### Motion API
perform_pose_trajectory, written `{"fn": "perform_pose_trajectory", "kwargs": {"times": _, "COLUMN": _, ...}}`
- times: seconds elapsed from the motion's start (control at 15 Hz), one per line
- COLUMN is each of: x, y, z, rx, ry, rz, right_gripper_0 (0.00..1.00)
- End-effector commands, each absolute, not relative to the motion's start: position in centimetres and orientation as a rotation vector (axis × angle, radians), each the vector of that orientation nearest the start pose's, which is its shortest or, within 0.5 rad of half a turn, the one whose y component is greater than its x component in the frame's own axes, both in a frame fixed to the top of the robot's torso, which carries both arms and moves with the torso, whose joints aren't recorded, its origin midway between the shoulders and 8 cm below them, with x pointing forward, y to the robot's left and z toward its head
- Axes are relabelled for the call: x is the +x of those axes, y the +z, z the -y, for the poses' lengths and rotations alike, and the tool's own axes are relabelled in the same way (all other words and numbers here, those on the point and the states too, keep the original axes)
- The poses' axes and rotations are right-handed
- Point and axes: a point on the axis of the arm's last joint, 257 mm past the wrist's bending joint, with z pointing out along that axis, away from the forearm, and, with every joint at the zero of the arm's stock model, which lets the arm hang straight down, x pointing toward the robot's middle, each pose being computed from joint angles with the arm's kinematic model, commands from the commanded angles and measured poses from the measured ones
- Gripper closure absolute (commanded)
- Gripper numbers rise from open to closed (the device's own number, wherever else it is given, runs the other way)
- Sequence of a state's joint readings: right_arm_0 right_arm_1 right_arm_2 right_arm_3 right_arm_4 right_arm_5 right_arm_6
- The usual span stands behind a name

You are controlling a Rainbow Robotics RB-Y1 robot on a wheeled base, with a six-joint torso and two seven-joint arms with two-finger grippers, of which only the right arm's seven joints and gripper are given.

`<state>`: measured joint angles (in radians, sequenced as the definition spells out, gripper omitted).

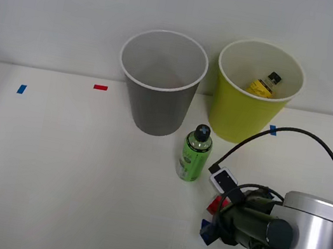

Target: Put cans in the gray bin, plastic bottles in the light green bin

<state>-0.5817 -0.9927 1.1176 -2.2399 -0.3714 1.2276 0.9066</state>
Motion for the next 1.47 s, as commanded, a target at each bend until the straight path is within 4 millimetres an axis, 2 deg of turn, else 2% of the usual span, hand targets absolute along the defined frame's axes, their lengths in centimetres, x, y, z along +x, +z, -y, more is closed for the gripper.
{"fn": "perform_pose_trajectory", "kwargs": {"times": 0.07, "x": 36.5, "y": -30.7, "z": 14.0, "rx": -0.998, "ry": -0.102, "rz": -2.358, "right_gripper_0": 0.00}}
{"fn": "perform_pose_trajectory", "kwargs": {"times": 0.67, "x": 36.8, "y": -31.3, "z": 13.9, "rx": -0.989, "ry": -0.098, "rz": -2.387, "right_gripper_0": 0.00}}
{"fn": "perform_pose_trajectory", "kwargs": {"times": 0.87, "x": 37.7, "y": -32.5, "z": 12.8, "rx": -0.973, "ry": -0.094, "rz": -2.404, "right_gripper_0": 0.00}}
{"fn": "perform_pose_trajectory", "kwargs": {"times": 1.07, "x": 38.9, "y": -32.9, "z": 12.6, "rx": -0.962, "ry": -0.113, "rz": -2.407, "right_gripper_0": 0.00}}
{"fn": "perform_pose_trajectory", "kwargs": {"times": 1.47, "x": 39.5, "y": -32.5, "z": 12.6, "rx": -0.972, "ry": -0.133, "rz": -2.395, "right_gripper_0": 0.00}}
